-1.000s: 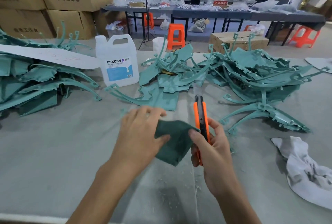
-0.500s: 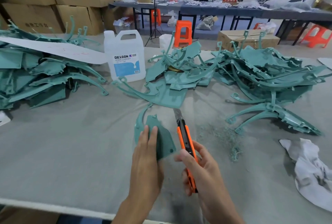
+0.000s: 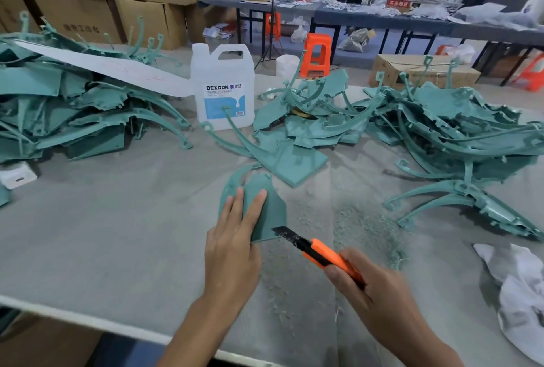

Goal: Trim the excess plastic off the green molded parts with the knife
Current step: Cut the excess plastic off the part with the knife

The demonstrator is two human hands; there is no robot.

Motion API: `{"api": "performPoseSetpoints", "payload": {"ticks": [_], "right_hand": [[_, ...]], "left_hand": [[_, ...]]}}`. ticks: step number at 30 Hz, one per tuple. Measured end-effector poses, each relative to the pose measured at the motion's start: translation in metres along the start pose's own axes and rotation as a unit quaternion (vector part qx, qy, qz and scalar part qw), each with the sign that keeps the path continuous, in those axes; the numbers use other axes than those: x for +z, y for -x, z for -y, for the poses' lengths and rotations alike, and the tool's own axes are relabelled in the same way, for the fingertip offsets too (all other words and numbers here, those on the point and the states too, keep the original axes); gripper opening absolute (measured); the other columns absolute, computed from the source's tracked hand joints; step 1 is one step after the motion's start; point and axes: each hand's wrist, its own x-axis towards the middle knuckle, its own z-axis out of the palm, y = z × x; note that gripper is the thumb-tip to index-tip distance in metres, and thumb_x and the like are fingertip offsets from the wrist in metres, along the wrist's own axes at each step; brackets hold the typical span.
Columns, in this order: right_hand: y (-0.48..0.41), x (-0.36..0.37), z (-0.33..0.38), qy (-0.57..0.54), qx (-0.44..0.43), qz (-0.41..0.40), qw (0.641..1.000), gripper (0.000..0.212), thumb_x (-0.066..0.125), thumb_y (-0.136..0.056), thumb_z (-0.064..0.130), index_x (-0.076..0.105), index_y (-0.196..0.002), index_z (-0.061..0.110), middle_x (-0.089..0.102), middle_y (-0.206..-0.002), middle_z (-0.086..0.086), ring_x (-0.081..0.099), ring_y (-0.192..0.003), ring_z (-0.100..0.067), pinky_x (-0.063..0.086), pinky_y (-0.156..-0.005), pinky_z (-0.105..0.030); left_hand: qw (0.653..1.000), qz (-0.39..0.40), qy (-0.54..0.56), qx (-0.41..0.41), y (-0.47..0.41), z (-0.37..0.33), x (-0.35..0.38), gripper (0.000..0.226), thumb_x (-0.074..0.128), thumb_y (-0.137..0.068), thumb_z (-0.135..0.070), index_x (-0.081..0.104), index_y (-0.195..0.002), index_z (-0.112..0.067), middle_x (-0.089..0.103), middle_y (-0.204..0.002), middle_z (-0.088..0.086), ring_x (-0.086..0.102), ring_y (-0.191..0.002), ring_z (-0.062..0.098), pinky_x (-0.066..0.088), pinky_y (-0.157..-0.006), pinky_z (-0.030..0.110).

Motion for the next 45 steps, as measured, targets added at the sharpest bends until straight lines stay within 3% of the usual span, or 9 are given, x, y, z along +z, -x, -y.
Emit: {"api": "performPoseSetpoints", "payload": {"ticks": [9, 12, 18, 24, 27, 32, 37, 41, 45], "right_hand": [[-0.016, -0.009, 0.007, 0.040, -0.024, -0.041, 0.998, 0.038, 0.031, -0.092, 0.078, 0.046, -0.090, 0.043, 0.055, -0.066, 0.019, 0.051, -0.051, -0.008, 0.034, -0.048, -0.021], [-0.025, -0.019, -0.001, 0.054, -0.003, -0.060, 0.997, 0.042, 0.032, -0.092, 0.073, 0.049, -0.089, 0.034, 0.059, -0.073, 0.017, 0.056, -0.055, -0.011, 0.034, -0.047, -0.024], [-0.025, -0.024, 0.000, 0.035, -0.019, -0.046, 0.998, 0.032, 0.035, -0.093, 0.073, 0.047, -0.086, 0.043, 0.056, -0.065, 0.016, 0.054, -0.054, -0.010, 0.033, -0.046, -0.020], [-0.024, -0.030, 0.001, -0.034, -0.034, -0.048, 0.998, 0.050, 0.036, -0.091, 0.080, 0.054, -0.090, 0.033, 0.057, -0.064, 0.006, 0.052, -0.049, -0.012, 0.033, -0.045, -0.020], [-0.031, -0.035, -0.001, -0.024, -0.025, -0.040, 0.999, 0.054, 0.034, -0.087, 0.085, 0.053, -0.089, 0.035, 0.059, -0.067, 0.005, 0.054, -0.051, -0.013, 0.039, -0.047, -0.028], [-0.033, -0.038, 0.000, -0.032, -0.039, -0.059, 0.997, 0.044, 0.040, -0.092, 0.075, 0.052, -0.085, 0.032, 0.057, -0.065, 0.002, 0.053, -0.050, -0.016, 0.036, -0.045, -0.025], [-0.037, -0.036, 0.001, -0.032, -0.005, -0.100, 0.994, 0.037, 0.041, -0.096, 0.066, 0.050, -0.083, 0.033, 0.059, -0.065, 0.001, 0.051, -0.047, -0.014, 0.036, -0.045, -0.029], [-0.030, -0.030, 0.006, -0.058, -0.037, -0.046, 0.997, 0.040, 0.042, -0.093, 0.073, 0.054, -0.089, 0.035, 0.059, -0.067, 0.000, 0.052, -0.049, -0.014, 0.037, -0.045, -0.030], [-0.036, -0.036, 0.002, -0.041, -0.009, -0.110, 0.993, 0.028, 0.042, -0.097, 0.065, 0.049, -0.083, 0.042, 0.060, -0.067, 0.006, 0.051, -0.045, -0.010, 0.034, -0.043, -0.021]], "left_hand": [[0.999, -0.012, 0.031, 0.005, -0.004, 0.002, -0.012, 0.083, 0.056, -0.081, 0.015, 0.035, -0.155, -0.018, 0.024, -0.160, -0.009, 0.023, -0.149, 0.011, 0.028, -0.107, 0.031], [0.999, -0.007, 0.041, 0.020, 0.001, 0.003, -0.013, 0.090, 0.055, -0.078, 0.020, 0.034, -0.155, -0.021, 0.023, -0.161, -0.011, 0.021, -0.149, 0.006, 0.026, -0.108, 0.028], [0.996, -0.020, 0.078, 0.036, 0.001, -0.003, -0.016, 0.081, 0.056, -0.084, 0.017, 0.039, -0.154, -0.020, 0.027, -0.160, -0.013, 0.028, -0.149, 0.010, 0.030, -0.111, 0.032], [0.985, 0.009, 0.162, 0.054, 0.002, -0.007, -0.022, 0.086, 0.054, -0.084, 0.012, 0.035, -0.144, -0.046, 0.034, -0.156, -0.028, 0.036, -0.143, 0.000, 0.038, -0.110, 0.032], [0.971, 0.028, 0.229, 0.066, 0.004, -0.009, -0.023, 0.071, 0.040, -0.080, -0.013, 0.039, -0.142, -0.046, 0.038, -0.156, -0.022, 0.036, -0.145, 0.006, 0.037, -0.113, 0.028], [0.957, 0.053, 0.278, 0.067, 0.004, -0.006, -0.020, 0.069, 0.037, -0.077, -0.023, 0.043, -0.142, -0.043, 0.040, -0.156, -0.018, 0.036, -0.146, 0.010, 0.032, -0.115, 0.024], [0.951, 0.053, 0.297, 0.066, 0.007, -0.003, -0.013, 0.069, 0.047, -0.085, 0.000, 0.044, -0.145, -0.033, 0.043, -0.155, -0.015, 0.037, -0.146, 0.011, 0.033, -0.115, 0.025], [0.949, 0.043, 0.305, 0.070, 0.006, -0.003, -0.009, 0.061, 0.045, -0.087, -0.013, 0.044, -0.146, -0.031, 0.044, -0.154, -0.015, 0.040, -0.144, 0.010, 0.033, -0.113, 0.019], [0.946, 0.047, 0.315, 0.066, 0.009, -0.002, -0.006, 0.067, 0.049, -0.088, 0.004, 0.044, -0.146, -0.029, 0.043, -0.155, -0.013, 0.039, -0.145, 0.012, 0.034, -0.114, 0.023]]}}
